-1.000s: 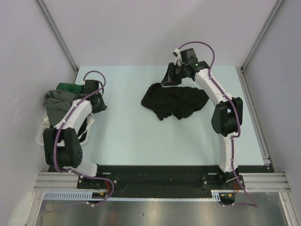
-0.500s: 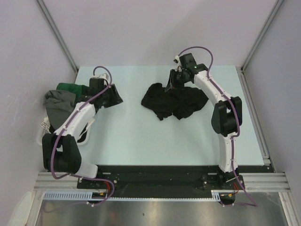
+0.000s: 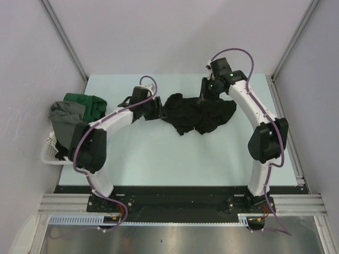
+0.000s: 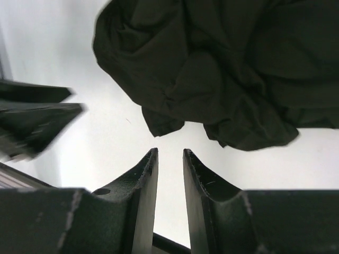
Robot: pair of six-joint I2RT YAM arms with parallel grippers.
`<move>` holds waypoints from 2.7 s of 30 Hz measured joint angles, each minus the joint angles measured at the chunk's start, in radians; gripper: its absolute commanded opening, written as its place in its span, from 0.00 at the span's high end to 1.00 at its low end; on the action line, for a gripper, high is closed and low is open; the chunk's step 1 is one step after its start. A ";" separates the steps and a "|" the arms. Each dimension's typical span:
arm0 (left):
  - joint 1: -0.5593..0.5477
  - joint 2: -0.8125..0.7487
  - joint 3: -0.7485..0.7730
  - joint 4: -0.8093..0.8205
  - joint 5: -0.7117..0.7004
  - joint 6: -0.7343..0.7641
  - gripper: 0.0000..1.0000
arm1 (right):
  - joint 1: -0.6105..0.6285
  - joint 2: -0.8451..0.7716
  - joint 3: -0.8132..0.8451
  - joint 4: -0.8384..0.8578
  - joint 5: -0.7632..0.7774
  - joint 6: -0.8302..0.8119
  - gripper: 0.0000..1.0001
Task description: Fold and stack the t-shirts
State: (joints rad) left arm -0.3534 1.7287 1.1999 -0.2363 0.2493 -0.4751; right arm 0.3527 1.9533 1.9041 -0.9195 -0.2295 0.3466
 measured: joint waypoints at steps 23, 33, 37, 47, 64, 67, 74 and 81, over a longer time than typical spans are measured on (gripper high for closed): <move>-0.171 0.434 0.527 -0.083 -0.059 0.040 0.42 | -0.155 -0.172 -0.092 -0.056 -0.013 -0.016 0.69; -0.251 0.506 0.626 -0.089 -0.009 0.059 0.44 | -0.176 -0.190 -0.224 0.004 -0.043 -0.020 0.69; -0.273 0.555 0.646 -0.090 -0.006 0.058 0.46 | -0.202 -0.201 -0.261 0.014 -0.063 -0.020 0.69; -0.290 0.625 0.695 -0.128 -0.027 0.064 0.98 | -0.228 -0.250 -0.288 0.033 -0.109 -0.018 0.69; -0.208 0.365 0.623 -0.303 -0.306 0.144 1.00 | -0.227 -0.253 -0.312 0.074 -0.148 -0.011 0.70; -0.149 0.255 0.592 -0.312 -0.350 0.165 1.00 | -0.225 -0.253 -0.312 0.080 -0.151 -0.008 0.69; -0.026 0.052 0.519 -0.348 -0.414 0.202 1.00 | -0.197 -0.253 -0.312 0.085 -0.141 -0.006 0.70; 0.068 -0.036 0.456 -0.358 -0.417 0.219 1.00 | -0.111 -0.253 -0.317 0.101 -0.113 0.020 0.70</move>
State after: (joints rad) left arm -0.2852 1.6924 1.6558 -0.5941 -0.1680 -0.2558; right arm 0.2417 1.7004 1.5875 -0.8185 -0.3424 0.3668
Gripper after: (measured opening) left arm 0.006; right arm 0.305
